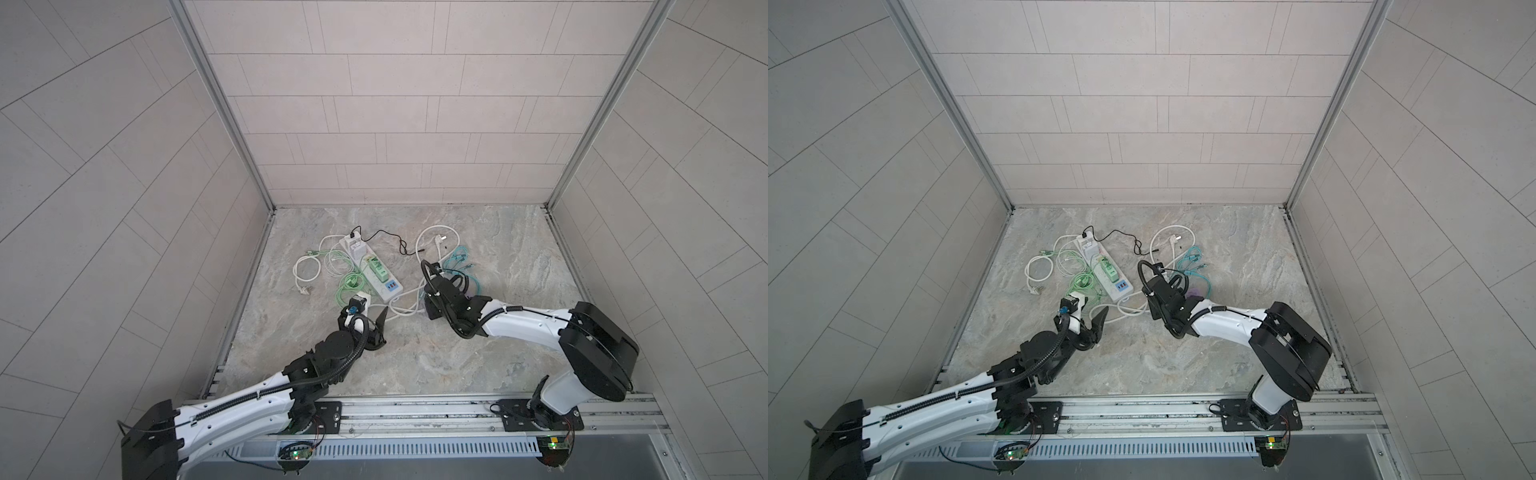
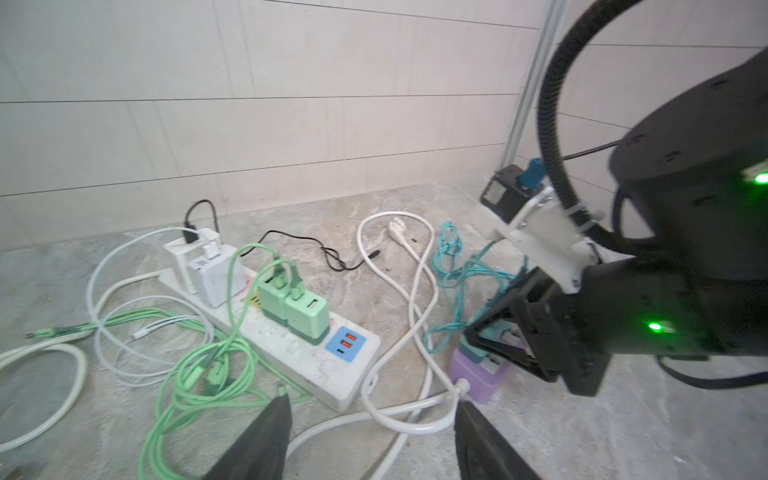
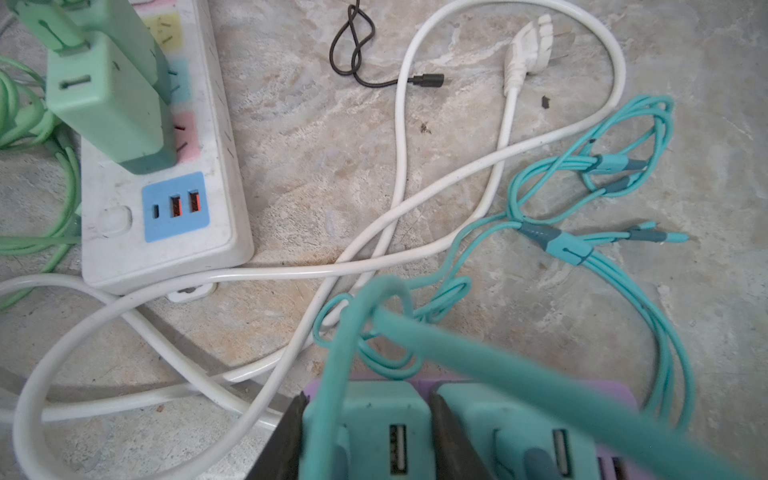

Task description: Insert the plug

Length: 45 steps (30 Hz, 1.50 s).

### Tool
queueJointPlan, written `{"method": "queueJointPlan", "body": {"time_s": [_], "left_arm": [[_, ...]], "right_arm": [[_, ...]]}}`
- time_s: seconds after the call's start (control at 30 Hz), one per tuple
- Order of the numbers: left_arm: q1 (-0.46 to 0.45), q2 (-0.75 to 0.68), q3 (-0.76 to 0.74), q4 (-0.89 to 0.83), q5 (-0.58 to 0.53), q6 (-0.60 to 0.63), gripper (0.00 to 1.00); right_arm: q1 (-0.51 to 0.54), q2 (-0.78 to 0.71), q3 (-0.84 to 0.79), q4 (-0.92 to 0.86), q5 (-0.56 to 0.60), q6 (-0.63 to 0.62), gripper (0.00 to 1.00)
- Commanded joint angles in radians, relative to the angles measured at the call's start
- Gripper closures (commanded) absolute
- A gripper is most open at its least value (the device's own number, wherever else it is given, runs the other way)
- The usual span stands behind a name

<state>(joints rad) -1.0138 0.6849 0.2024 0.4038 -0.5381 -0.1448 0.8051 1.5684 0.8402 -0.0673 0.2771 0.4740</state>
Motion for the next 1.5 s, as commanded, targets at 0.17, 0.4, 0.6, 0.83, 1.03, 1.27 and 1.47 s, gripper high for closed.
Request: {"method": "queueJointPlan", "body": {"time_s": [0.17,0.4,0.6,0.83,1.03,1.27,1.47], "left_arm": [[0.014,-0.019,0.004,-0.035,-0.219,-0.026,0.29],[0.038,-0.016,0.014,-0.076,-0.271,-0.046,0.28],[0.072,-0.056,0.046,-0.176,-0.342,-0.041,0.19],[0.327,-0.057,0.084,-0.233,-0.351,0.046,0.1],[0.608,0.038,0.095,-0.118,-0.205,0.076,0.0],[0.71,0.168,-0.053,0.198,-0.084,0.162,0.0],[0.791,0.301,-0.073,0.343,0.012,0.18,0.0]], "right_arm": [[0.005,-0.044,0.01,-0.151,-0.014,-0.026,0.58],[0.006,-0.134,0.031,-0.17,-0.057,-0.043,0.4],[0.008,-0.257,0.011,-0.22,-0.131,-0.033,0.34],[-0.001,-0.569,-0.137,-0.184,0.114,-0.038,0.12],[-0.205,-0.728,-0.174,-0.245,0.336,-0.044,0.01],[-0.525,-0.79,-0.279,-0.131,0.302,-0.165,0.01],[-0.571,-0.817,-0.394,0.096,0.365,-0.231,0.01]]}}
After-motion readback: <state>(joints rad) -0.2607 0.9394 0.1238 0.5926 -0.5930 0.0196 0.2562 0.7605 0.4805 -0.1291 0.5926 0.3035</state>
